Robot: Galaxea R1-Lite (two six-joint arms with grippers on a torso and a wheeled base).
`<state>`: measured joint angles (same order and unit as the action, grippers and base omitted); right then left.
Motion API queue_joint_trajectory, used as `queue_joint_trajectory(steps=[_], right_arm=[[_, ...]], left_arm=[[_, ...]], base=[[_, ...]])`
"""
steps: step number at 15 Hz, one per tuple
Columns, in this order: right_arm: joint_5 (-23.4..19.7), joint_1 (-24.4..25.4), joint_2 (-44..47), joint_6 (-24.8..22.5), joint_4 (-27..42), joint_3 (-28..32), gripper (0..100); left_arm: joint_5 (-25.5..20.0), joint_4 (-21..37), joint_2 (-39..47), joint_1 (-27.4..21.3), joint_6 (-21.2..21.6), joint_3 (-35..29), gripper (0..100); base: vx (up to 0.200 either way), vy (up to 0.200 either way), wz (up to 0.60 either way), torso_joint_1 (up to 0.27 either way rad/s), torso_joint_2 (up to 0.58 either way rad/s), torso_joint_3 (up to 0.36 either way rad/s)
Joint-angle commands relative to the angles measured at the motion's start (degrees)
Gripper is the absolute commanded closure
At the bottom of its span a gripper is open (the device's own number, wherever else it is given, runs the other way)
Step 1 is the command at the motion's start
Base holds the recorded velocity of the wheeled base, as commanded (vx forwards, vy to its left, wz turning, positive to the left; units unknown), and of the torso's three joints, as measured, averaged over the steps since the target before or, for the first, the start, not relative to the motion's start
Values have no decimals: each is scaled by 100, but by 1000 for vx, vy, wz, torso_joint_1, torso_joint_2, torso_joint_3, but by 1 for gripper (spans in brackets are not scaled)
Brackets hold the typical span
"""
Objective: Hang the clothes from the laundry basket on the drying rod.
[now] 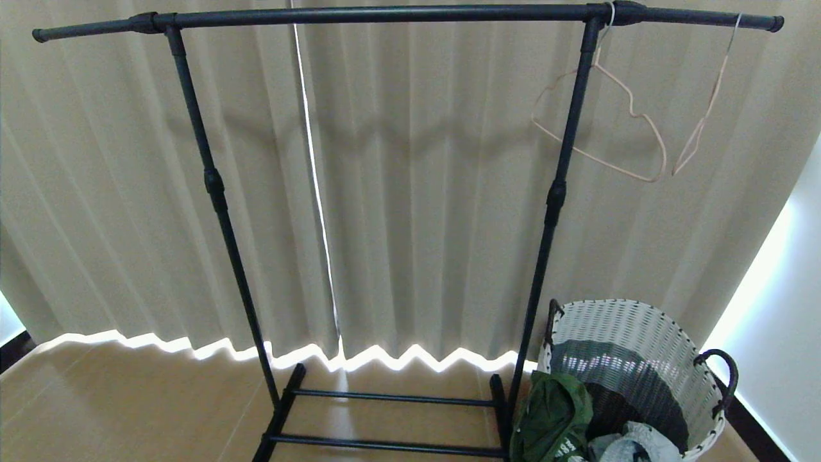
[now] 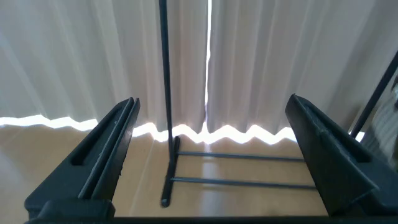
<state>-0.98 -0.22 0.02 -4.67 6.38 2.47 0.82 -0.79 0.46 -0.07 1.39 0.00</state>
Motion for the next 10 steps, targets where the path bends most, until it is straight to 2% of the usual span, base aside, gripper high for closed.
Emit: queue_joint_trajectory(steps=[1,6,10], right_arm=[[-8,4,-2,1,13,-1,0],[-43,4,-2,-8,13,-10,0],[-43,4,-2,-52,22,-1,0]], left_arm=[[-38,9,6,16,28,0,0],[-38,27,6,16,28,0,0],[-38,27,6,16,28,0,0]], base=[[0,0,0,0,0,0],[0,0,0,0,0,0],[200,0,0,-2,0,4]])
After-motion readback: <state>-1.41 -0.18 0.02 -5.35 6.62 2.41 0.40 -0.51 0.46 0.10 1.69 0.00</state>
